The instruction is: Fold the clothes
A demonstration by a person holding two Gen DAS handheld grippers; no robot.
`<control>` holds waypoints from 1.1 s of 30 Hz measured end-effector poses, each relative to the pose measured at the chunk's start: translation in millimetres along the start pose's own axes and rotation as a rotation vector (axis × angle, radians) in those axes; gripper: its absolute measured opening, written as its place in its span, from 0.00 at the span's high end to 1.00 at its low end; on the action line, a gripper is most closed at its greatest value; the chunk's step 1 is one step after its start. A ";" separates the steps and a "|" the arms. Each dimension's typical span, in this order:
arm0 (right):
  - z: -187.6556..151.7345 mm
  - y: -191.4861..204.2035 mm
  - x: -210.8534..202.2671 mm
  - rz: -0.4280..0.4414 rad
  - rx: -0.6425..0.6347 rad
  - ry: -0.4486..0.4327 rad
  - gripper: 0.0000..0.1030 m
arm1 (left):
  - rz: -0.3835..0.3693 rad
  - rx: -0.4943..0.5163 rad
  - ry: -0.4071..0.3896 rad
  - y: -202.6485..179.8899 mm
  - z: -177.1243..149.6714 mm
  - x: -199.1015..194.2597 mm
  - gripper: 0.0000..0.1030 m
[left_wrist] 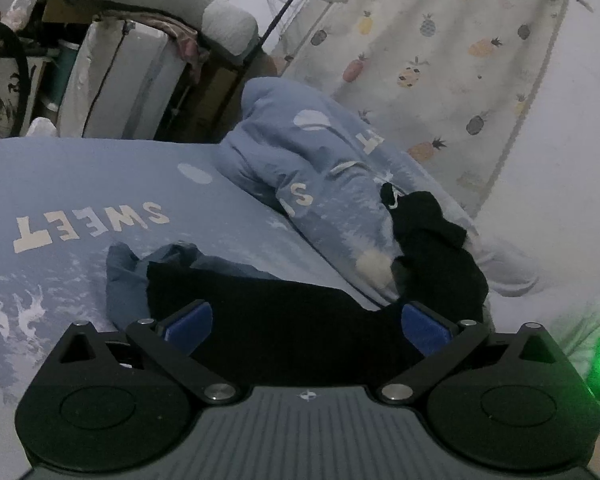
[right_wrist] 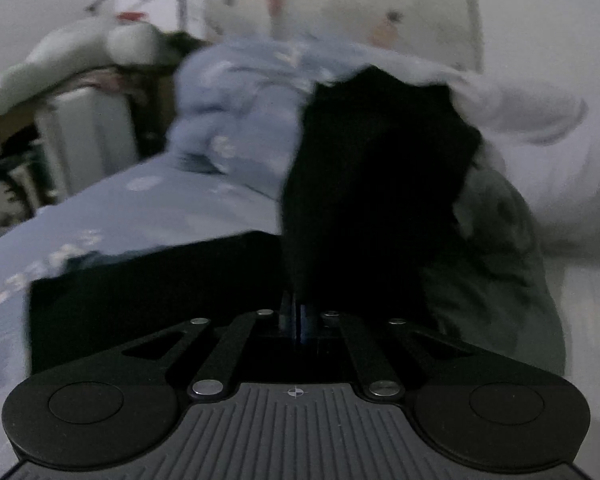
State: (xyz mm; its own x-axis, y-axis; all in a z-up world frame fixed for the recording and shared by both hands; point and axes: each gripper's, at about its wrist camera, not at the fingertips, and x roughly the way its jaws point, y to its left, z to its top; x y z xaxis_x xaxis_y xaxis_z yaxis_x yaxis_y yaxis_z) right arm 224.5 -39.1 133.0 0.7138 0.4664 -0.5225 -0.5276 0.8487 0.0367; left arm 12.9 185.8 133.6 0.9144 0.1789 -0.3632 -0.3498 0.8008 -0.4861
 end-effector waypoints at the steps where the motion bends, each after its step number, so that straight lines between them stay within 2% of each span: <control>1: -3.2 9.4 -8.8 0.019 -0.024 -0.005 0.98 | -0.006 -0.003 0.006 0.8 0.3 0.3 0.00; 7: -43.9 61.0 -61.5 0.106 -0.128 0.040 0.98 | -0.046 -0.023 0.067 5.9 -1.8 6.2 0.00; 11: -83.1 90.6 -92.5 0.195 -0.157 0.133 0.98 | -0.057 -0.021 0.116 7.0 -5.7 10.4 0.00; 16: -126.7 133.9 -133.3 0.334 -0.194 0.255 0.98 | -0.053 -0.010 0.109 7.6 -5.0 6.3 0.00; 18: -133.5 148.5 -149.4 0.377 -0.239 0.292 0.97 | -0.045 -0.014 0.107 9.1 -5.1 5.7 0.00; 20: -132.8 158.1 -162.1 0.383 -0.288 0.326 0.95 | -0.037 -0.019 0.109 10.2 -5.8 6.0 0.00; 21: -128.5 160.7 -167.8 0.377 -0.325 0.338 0.89 | -0.033 -0.020 0.113 9.8 -5.0 6.7 0.00; 24: -106.5 158.3 -181.7 0.388 -0.384 0.355 0.84 | -0.021 -0.028 0.118 9.7 -5.8 8.1 0.00; 25: -96.9 154.6 -185.9 0.393 -0.381 0.344 0.80 | -0.017 -0.032 0.116 9.8 -5.9 8.2 0.00; 27: -76.8 143.9 -191.0 0.364 -0.361 0.297 0.47 | -0.009 -0.041 0.110 10.0 -5.9 8.1 0.00; 29: -56.7 127.2 -189.5 0.333 -0.303 0.235 0.33 | -0.005 -0.050 0.108 10.4 -5.8 8.6 0.00; 31: -38.4 112.1 -181.7 0.275 -0.248 0.196 0.25 | -0.007 -0.071 0.113 12.4 -4.9 8.0 0.00; 33: -20.9 96.6 -170.2 0.190 -0.227 0.131 0.07 | -0.002 -0.090 0.109 13.7 -4.7 7.4 0.00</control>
State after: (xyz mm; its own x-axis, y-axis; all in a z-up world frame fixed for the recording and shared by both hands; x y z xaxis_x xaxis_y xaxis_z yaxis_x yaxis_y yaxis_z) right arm 42.4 -41.7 207.6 0.5352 0.5620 -0.6307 -0.7453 0.6655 -0.0394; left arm 13.9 195.4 120.5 0.8892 0.1100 -0.4441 -0.3691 0.7460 -0.5543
